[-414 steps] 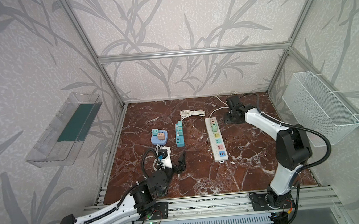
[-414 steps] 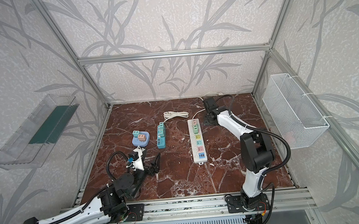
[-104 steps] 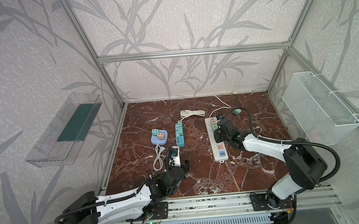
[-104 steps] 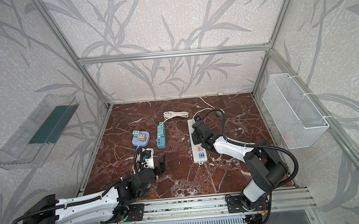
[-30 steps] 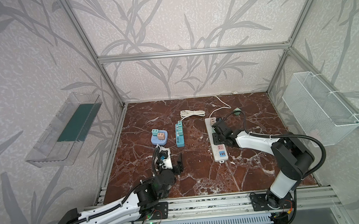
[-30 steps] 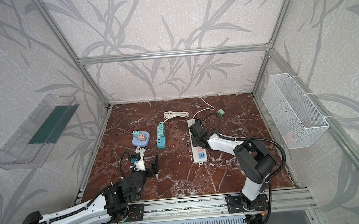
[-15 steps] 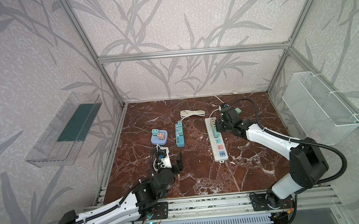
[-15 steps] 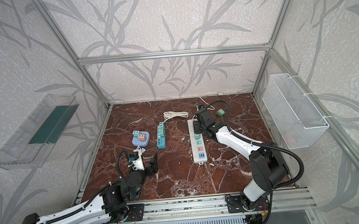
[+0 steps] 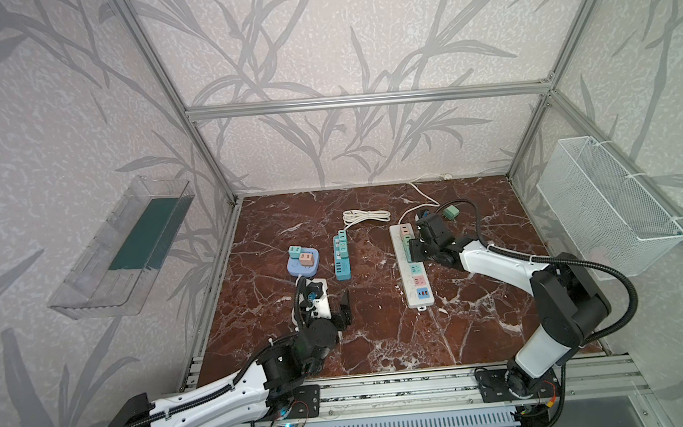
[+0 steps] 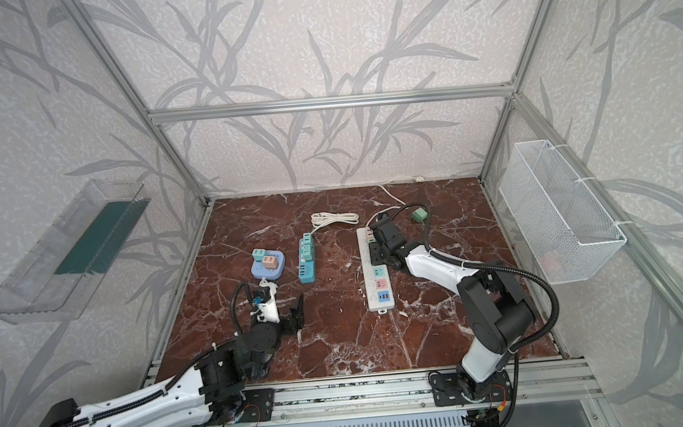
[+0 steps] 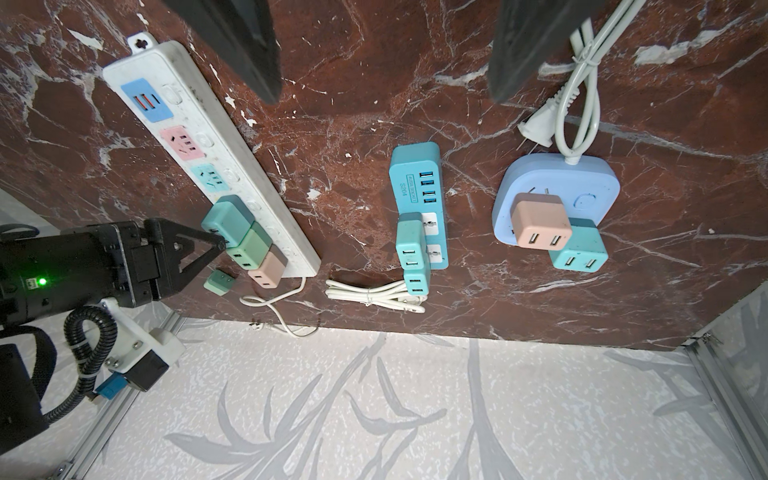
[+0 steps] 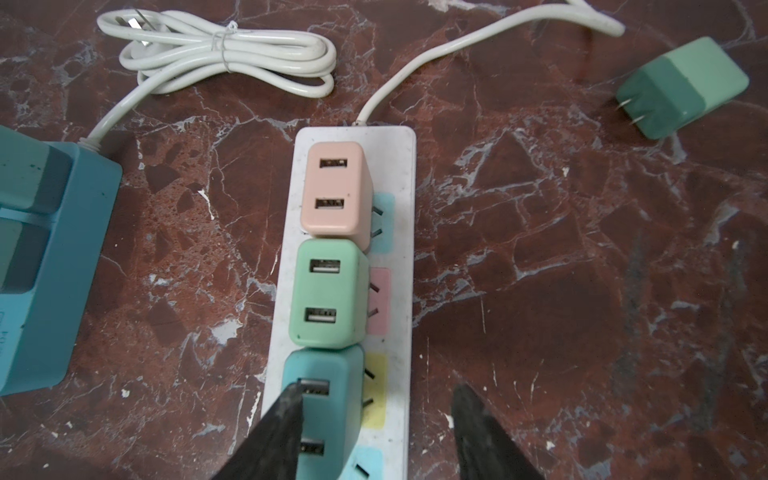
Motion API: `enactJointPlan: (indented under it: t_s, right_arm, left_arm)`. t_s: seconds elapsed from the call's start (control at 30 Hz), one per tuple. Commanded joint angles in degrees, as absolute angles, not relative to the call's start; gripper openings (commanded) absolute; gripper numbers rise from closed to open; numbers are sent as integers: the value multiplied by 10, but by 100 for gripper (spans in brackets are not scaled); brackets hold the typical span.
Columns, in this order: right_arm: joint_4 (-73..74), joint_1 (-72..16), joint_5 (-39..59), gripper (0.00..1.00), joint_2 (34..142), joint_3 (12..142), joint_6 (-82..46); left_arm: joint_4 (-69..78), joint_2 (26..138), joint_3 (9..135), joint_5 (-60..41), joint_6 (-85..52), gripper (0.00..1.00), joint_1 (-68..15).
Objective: Insert the plug
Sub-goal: 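Move the right gripper to the last loose light green adapter, then grasp the light green adapter with the right gripper and lift it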
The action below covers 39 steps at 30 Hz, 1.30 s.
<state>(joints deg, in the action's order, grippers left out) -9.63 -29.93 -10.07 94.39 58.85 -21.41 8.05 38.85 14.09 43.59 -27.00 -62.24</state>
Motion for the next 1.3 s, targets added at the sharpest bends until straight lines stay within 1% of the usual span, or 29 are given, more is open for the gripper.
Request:
enactJointPlan:
  t_s: [0.0, 0.07, 0.17, 0.3, 0.43, 0.57, 0.67, 0.73, 0.93, 1.1, 1.2, 1.27]
  right_arm:
    - [-122, -289, -125, 60, 903, 607, -206]
    - [-134, -270, -145, 62, 902, 628, -204]
    - [-147, -221, -168, 73, 934, 659, -215]
    - [-199, -163, -171, 76, 1020, 748, -250]
    - [-207, -135, -189, 76, 1109, 824, -314]
    - [-277, -127, -209, 76, 1208, 945, -393]
    - [-319, -123, -229, 76, 1264, 1015, -431]
    - [-327, -115, -218, 76, 1291, 1043, -448]
    - [-346, -96, -203, 74, 1333, 1095, -469]
    - [-361, -83, -197, 71, 1356, 1123, -464]
    - [-382, -78, -182, 68, 1390, 1167, -450]
    - [-423, -75, -183, 68, 1423, 1220, -448]
  left_arm:
    - [87, 393, 162, 438, -273, 79, -619]
    - [90, 394, 163, 436, -273, 79, -619]
    - [101, 395, 166, 431, -273, 79, -618]
    - [106, 400, 167, 427, -272, 79, -618]
    - [113, 402, 166, 422, -270, 79, -615]
    - [116, 397, 164, 422, -269, 79, -612]
    - [113, 385, 157, 421, -273, 79, -610]
    - [111, 374, 152, 422, -276, 79, -610]
    - [105, 346, 140, 429, -276, 79, -609]
    - [123, 353, 138, 428, -270, 79, -608]
    - [135, 365, 141, 425, -268, 79, -607]
    - [141, 371, 143, 417, -266, 80, -605]
